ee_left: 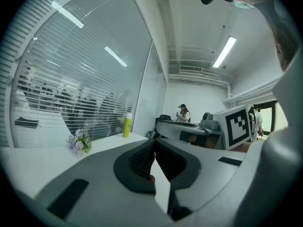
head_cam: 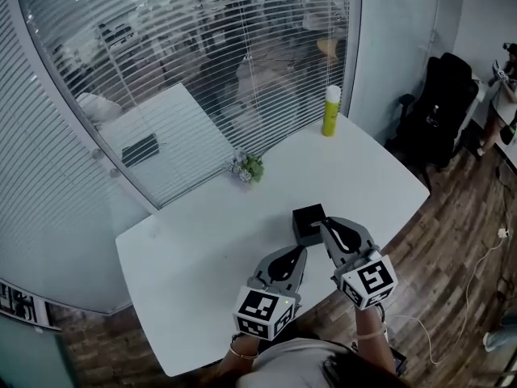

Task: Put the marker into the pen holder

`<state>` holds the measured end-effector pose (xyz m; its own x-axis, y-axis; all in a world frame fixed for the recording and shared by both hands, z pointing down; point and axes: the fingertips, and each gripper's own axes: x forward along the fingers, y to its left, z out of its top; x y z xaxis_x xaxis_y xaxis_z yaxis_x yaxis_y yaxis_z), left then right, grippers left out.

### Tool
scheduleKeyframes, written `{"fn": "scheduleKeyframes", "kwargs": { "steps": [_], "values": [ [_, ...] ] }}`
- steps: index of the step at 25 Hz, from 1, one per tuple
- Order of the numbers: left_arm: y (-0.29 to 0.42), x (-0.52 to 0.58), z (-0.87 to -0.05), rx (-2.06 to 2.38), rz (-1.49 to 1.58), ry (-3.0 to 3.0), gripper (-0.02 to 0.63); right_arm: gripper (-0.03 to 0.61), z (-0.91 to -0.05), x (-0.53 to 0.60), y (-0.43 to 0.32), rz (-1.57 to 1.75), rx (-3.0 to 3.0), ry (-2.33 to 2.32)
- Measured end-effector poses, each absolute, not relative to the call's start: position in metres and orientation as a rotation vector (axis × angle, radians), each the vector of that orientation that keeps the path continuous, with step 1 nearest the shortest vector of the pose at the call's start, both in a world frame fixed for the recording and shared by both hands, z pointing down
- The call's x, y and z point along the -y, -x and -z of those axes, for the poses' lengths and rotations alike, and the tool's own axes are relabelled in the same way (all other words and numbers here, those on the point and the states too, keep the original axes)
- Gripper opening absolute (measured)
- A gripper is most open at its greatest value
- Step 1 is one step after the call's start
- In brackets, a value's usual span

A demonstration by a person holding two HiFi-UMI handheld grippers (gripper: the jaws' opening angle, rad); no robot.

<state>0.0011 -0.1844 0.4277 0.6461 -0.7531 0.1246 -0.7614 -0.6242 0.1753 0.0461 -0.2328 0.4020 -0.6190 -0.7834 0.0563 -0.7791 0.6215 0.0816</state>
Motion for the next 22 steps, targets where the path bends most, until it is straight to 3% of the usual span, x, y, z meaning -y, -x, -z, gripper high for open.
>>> {"fn": "scheduleKeyframes", "kwargs": {
  "steps": [22],
  "values": [
    [0.020,0.208,-0.444,1.193,-0.058,-2.635,0.020,0.057,-0.477,0.270,-0.026,-0.012,2.594,-1.312]
  ]
}}
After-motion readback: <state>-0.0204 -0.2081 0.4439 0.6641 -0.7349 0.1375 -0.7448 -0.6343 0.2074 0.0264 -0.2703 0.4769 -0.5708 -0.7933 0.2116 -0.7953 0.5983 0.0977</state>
